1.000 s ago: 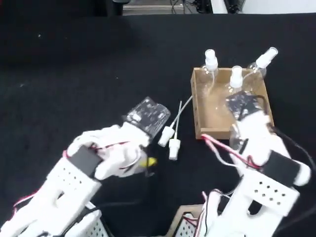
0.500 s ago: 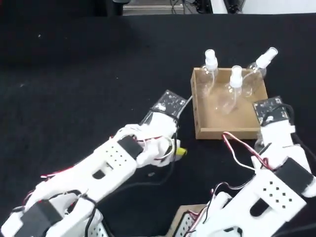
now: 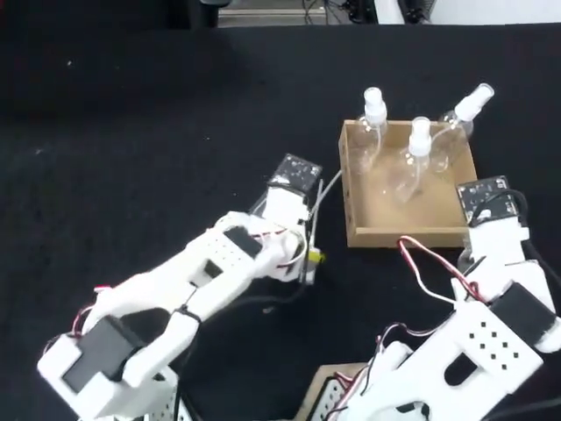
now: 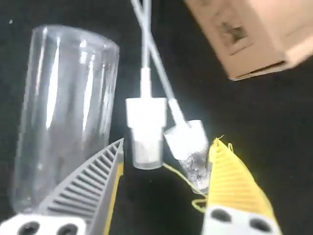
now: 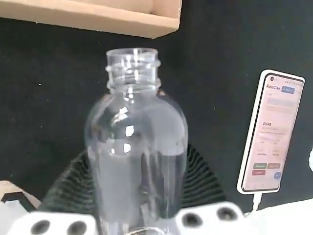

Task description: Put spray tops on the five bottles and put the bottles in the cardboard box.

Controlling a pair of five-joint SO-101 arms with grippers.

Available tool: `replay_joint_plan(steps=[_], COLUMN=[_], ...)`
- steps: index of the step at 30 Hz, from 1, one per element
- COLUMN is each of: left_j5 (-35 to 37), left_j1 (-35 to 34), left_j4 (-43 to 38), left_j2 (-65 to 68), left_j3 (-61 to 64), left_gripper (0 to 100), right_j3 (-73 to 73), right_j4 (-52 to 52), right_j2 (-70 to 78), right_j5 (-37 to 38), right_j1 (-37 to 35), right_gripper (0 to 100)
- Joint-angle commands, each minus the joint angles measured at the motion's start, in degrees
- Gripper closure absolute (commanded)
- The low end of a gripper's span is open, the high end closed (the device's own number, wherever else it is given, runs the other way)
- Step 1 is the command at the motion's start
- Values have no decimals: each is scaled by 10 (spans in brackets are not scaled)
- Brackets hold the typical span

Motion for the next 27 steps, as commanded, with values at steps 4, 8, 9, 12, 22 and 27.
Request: replay_joint_plan(steps=[4, 8, 9, 12, 22, 27], left_j5=[5, -34, -53, -100, -203, -200], left_j1=[-20, -44, -46, -43, -73, -73], left_j4=[33, 47, 48, 74, 174, 252], left_j2=[22, 24, 24, 19, 16, -20], left_j3=[-52, -62, -59, -52, -58, -93], left_gripper=[740, 740, 740, 740, 740, 740], right_j3=[-3, -2, -2, -2, -1, -1], right_j4=[-13, -13, -13, -13, -12, -12], right_j2=[-17, -17, -17, -17, -17, -17], right_j5=[5, 5, 5, 5, 5, 5], right_j1=[8, 8, 8, 8, 8, 8], right_gripper=[988, 988, 988, 988, 988, 988])
